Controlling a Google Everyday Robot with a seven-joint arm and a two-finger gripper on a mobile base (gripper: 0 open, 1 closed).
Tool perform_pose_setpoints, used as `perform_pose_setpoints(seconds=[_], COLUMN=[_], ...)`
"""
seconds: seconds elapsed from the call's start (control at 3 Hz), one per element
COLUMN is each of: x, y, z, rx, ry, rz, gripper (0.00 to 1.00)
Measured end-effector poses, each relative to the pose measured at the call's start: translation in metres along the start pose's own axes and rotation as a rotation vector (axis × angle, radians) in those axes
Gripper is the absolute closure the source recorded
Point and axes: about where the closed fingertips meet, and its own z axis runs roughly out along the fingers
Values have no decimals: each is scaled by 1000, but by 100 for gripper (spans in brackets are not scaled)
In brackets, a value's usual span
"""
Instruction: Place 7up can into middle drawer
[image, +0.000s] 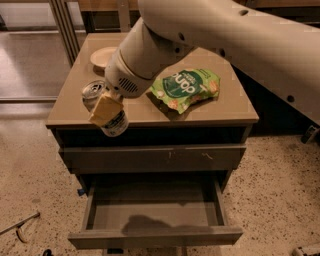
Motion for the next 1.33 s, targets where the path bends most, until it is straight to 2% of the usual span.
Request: perform_pose_setpoints(seconds=[0.33,0.67,1.0,1.33], x=[21,58,113,136], y=[43,93,121,111], z=[1,17,59,63], rx=[-2,16,-7,55], ry=[29,29,-55,-144], rz=[45,130,256,331], gripper=[100,100,100,100])
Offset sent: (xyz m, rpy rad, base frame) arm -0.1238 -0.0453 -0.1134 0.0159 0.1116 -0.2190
